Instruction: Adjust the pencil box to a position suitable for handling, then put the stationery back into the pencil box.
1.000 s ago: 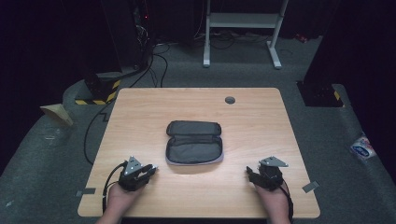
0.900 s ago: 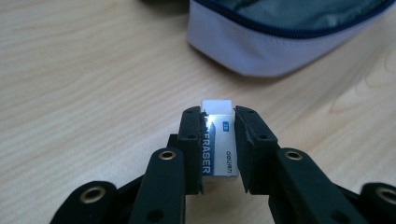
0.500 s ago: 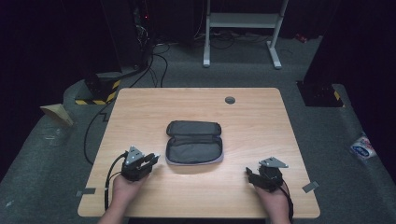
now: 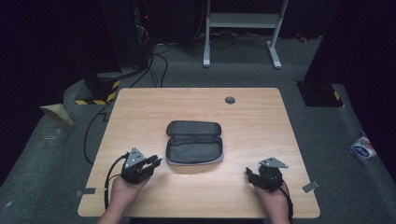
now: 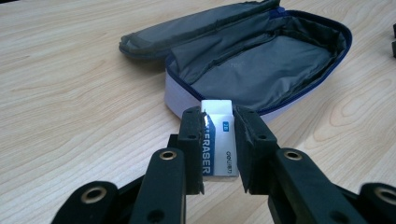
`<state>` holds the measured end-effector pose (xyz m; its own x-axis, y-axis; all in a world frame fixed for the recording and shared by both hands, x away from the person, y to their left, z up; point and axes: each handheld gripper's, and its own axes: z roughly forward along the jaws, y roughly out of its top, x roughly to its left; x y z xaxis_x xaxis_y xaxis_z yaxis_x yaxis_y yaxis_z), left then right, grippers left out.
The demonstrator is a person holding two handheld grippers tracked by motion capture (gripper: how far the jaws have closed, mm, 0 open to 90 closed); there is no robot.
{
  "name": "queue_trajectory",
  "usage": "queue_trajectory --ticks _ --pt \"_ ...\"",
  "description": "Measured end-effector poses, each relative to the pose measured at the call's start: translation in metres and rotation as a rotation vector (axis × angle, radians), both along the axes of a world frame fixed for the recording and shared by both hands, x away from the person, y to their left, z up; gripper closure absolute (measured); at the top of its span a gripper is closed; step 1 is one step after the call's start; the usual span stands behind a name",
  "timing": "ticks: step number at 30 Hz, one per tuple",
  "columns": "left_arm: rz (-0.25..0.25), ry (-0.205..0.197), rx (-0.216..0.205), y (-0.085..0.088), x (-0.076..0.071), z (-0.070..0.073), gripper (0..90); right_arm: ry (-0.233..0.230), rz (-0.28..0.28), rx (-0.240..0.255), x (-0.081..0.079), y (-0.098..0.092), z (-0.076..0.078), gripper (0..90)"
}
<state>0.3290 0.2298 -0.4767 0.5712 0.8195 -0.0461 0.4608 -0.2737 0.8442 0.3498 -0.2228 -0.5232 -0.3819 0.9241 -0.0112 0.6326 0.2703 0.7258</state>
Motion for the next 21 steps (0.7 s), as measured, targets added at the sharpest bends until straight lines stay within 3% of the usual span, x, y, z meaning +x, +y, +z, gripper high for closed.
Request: queue_trajectory --ticks 5,15,21 --pt "-0.021 0.003 0.006 -0.004 -0.002 0.002 73.0 -0.001 0.001 -0.001 0.000 0.000 0.000 32.3" --pt "-0.015 -0.027 0.019 -0.012 -0.002 0.008 73.0 0.000 0.001 0.000 0.000 0.000 0.000 32.3" --pt "-0.028 -0.041 0.008 -0.018 0.000 0.014 73.0 0.000 0.001 0.000 0.000 0.000 0.000 32.3"
